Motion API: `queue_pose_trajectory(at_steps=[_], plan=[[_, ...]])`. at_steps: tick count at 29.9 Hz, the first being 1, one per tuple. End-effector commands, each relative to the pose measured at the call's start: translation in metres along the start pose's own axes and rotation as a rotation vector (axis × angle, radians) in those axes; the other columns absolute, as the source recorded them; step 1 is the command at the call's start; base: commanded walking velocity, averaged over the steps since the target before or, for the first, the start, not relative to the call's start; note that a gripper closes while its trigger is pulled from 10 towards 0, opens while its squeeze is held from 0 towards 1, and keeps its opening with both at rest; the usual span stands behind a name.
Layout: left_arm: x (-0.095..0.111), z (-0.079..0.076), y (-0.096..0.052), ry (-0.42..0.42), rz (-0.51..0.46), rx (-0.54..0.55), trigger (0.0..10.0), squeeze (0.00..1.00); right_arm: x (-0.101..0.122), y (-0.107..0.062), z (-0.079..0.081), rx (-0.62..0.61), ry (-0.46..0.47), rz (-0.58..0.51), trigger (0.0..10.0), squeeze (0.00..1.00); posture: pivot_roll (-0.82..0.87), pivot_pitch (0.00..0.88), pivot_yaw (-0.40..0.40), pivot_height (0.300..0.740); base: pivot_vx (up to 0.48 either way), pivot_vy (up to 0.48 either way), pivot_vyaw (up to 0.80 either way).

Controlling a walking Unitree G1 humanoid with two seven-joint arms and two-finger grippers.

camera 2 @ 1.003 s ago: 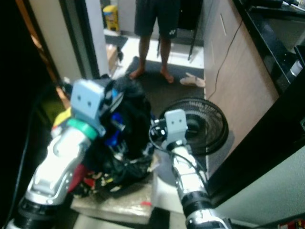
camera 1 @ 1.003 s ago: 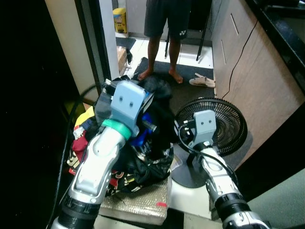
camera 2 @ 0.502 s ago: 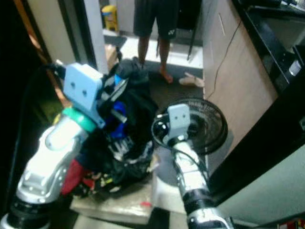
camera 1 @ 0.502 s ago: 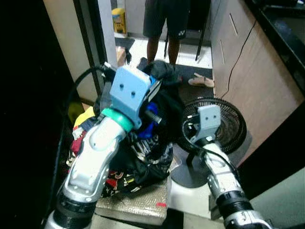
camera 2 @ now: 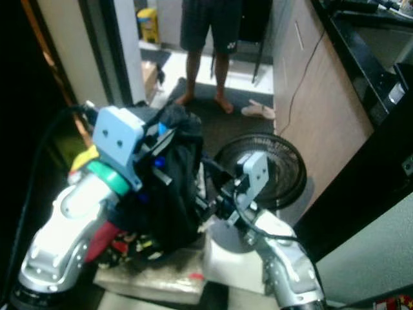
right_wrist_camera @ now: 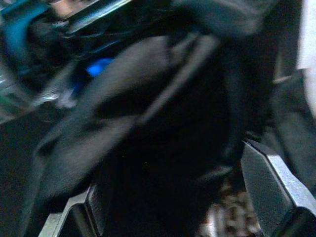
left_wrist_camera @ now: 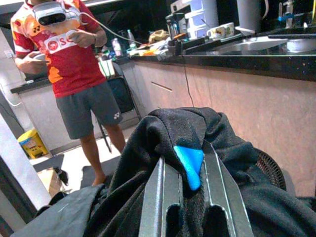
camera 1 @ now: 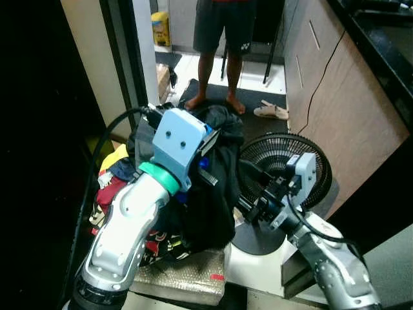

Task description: Clothes washing

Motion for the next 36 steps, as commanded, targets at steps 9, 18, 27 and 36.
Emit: queue_pose_trajectory(at_steps=[9, 18, 27, 36], plan=[[0.004, -0.002, 0.002, 0.004, -0.008, 0.001, 10.0, 0.0, -0.01, 0.019, -0.033, -0.169, -0.283, 0.122, 10.0, 0.0, 0.09, 0.118, 0.011, 0.74, 0.0, 0.0, 0.0], [0.006, -0.001, 0.007, 0.005, -0.018, 0.015, 10.0, 0.0, 0.003, 0.054, -0.055, -0.286, -0.335, 0.07, 10.0, 0.0, 0.1, 0.12, 0.007, 0.74, 0.0, 0.0, 0.0], [0.006, 0.004, 0.007, 0.009, -0.016, 0.05, 10.0, 0.0, 0.004, 0.11, -0.027, -0.155, -0.29, -0.011, 10.0, 0.0, 0.12, 0.121, -0.005, 0.74, 0.0, 0.0, 0.0], [0.007, 0.005, 0.007, 0.012, -0.018, 0.07, 10.0, 0.0, -0.008, 0.128, -0.007, -0.084, -0.224, -0.008, 0.0, 0.0, 0.13, 0.124, -0.02, 0.74, 0.0, 0.0, 0.0]])
Point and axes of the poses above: a point about 5 cm out from each wrist's last joint towards the gripper, its own y axis pointing out of the wrist towards the gripper, its own x axis along the axis of the wrist's last joint, z = x × y, the point moved 4 cm from there along y, pointing out of the wrist towards the gripper, and after that the axes turned 7 degrees about -y, right-handed, at the moved point
